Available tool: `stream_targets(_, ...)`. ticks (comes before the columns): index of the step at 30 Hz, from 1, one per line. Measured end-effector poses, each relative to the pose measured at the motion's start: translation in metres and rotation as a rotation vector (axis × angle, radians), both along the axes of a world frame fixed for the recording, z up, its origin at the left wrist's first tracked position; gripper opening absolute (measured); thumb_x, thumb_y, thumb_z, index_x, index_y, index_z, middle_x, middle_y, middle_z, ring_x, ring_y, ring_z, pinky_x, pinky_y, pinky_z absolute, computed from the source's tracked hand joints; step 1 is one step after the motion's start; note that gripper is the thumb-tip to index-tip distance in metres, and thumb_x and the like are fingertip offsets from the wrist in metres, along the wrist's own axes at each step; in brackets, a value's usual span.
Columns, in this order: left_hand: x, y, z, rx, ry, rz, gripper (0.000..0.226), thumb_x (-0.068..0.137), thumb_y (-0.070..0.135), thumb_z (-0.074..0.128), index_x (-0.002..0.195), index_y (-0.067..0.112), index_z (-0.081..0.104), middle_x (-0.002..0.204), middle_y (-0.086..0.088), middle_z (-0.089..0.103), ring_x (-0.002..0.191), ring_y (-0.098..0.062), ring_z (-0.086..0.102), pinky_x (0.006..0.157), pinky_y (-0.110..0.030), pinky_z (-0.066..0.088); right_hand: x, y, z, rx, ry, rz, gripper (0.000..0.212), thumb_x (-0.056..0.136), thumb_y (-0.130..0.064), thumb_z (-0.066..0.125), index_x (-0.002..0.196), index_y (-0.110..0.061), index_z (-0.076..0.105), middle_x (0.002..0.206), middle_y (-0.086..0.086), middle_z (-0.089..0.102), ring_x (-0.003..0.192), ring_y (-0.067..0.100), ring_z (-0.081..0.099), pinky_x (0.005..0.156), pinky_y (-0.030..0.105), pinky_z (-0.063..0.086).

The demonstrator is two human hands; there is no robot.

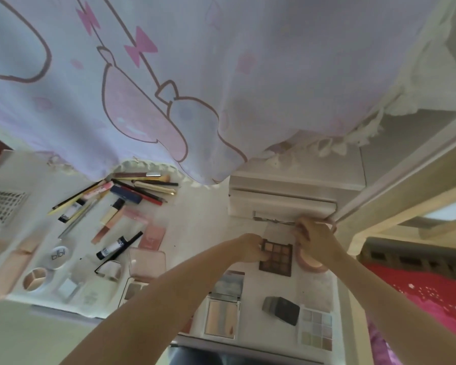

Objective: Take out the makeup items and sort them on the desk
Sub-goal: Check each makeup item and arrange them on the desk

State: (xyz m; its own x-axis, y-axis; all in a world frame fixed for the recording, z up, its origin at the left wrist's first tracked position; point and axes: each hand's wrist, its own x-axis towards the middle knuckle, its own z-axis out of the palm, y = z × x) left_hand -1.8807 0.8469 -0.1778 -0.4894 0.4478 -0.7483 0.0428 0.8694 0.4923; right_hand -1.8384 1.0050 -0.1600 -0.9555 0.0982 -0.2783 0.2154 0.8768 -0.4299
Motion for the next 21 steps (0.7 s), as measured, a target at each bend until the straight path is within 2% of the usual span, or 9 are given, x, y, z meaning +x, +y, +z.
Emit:
stream_targets(1,0.0,0.0,0.001,-0.006,0.007,-0.019,0.048,0.093,0.023,0.045,0.137,0.006,0.038,0.142,-0.013,0.04,0.129,-0.027,0.038,0.105,-0.032,0.032,0.0,0.002,-0.003,0.006,-0.005,0.002,0.027,0.094,-0.02,0.045,0.107,0.003,0.052,0.093,0.02,0.066,0.089,0.031,0.063,0.058,0.025,0.023)
stream_targets(4,0.002,-0.002,0.007,-0.023,0.041,-0.1,0.05,0.095,0.023,0.043,0.14,0.005,0.032,0.146,-0.013,0.034,0.134,-0.027,0.032,0.109,-0.031,0.027,-0.001,0.003,-0.004,0.141,-0.018,0.046,0.028,0.096,-0.026,0.04,0.106,-0.003,0.05,0.085,0.013,0.065,0.08,0.026,0.062,0.051,0.011,0.027)
stream_targets(5,0.003,-0.006,0.01,-0.019,0.065,-0.118,0.051,0.096,0.022,0.042,0.142,0.006,0.029,0.148,-0.012,0.032,0.136,-0.027,0.03,0.109,-0.03,0.026,0.0,0.003,-0.001,0.244,0.008,0.086,0.029,0.096,-0.03,0.037,0.106,-0.006,0.05,0.083,0.009,0.065,0.077,0.024,0.062,0.053,0.012,0.031)
stream_targets(8,-0.004,-0.033,0.016,-0.021,0.24,-0.137,0.049,0.097,0.021,0.041,0.143,0.01,0.029,0.149,-0.01,0.031,0.137,-0.026,0.029,0.111,-0.032,0.024,0.003,-0.011,0.015,0.492,0.077,0.133,0.033,0.096,-0.035,0.034,0.104,-0.009,0.053,0.092,0.008,0.065,0.082,0.028,0.064,0.066,0.032,0.046)
stream_targets(11,-0.021,-0.075,0.021,-0.112,0.497,-0.158,0.043,0.096,0.02,0.039,0.138,0.012,0.038,0.144,-0.01,0.038,0.134,-0.027,0.033,0.109,-0.037,0.03,-0.004,-0.044,0.026,0.349,0.202,0.183,0.028,0.092,-0.023,0.046,0.094,0.002,0.059,0.092,0.019,0.061,0.082,0.035,0.061,0.058,0.033,0.04)
stream_targets(13,-0.033,-0.107,0.025,-0.186,0.61,-0.157,0.038,0.096,0.019,0.039,0.132,0.01,0.044,0.137,-0.01,0.045,0.128,-0.028,0.039,0.104,-0.039,0.036,-0.015,-0.071,0.03,0.305,0.263,0.272,0.03,0.09,-0.023,0.043,0.091,0.002,0.06,0.091,0.019,0.061,0.084,0.035,0.061,0.063,0.036,0.047)
stream_targets(15,-0.045,-0.141,0.027,-0.246,0.673,-0.132,0.037,0.096,0.02,0.038,0.13,0.01,0.047,0.134,-0.01,0.046,0.127,-0.027,0.04,0.102,-0.038,0.038,-0.03,-0.102,0.032,0.289,0.19,0.337,0.03,0.094,-0.025,0.037,0.102,-0.003,0.056,0.103,0.014,0.058,0.098,0.029,0.055,0.074,0.031,0.044)
stream_targets(17,-0.055,-0.176,0.027,-0.285,0.707,-0.08,0.036,0.096,0.02,0.038,0.129,0.01,0.048,0.135,-0.008,0.047,0.127,-0.026,0.039,0.103,-0.038,0.038,-0.047,-0.135,0.027,0.269,0.093,0.429,0.029,0.095,-0.024,0.036,0.106,-0.005,0.054,0.108,0.012,0.056,0.102,0.026,0.052,0.073,0.028,0.038)
stream_targets(21,-0.065,-0.241,0.025,-0.274,0.758,0.001,0.039,0.095,0.017,0.038,0.133,0.013,0.044,0.138,-0.004,0.045,0.13,-0.024,0.036,0.104,-0.032,0.033,-0.076,-0.201,0.005,0.129,-0.059,0.578,0.029,0.093,-0.022,0.044,0.115,-0.008,0.056,0.115,0.011,0.057,0.109,0.026,0.05,0.085,0.03,0.042)
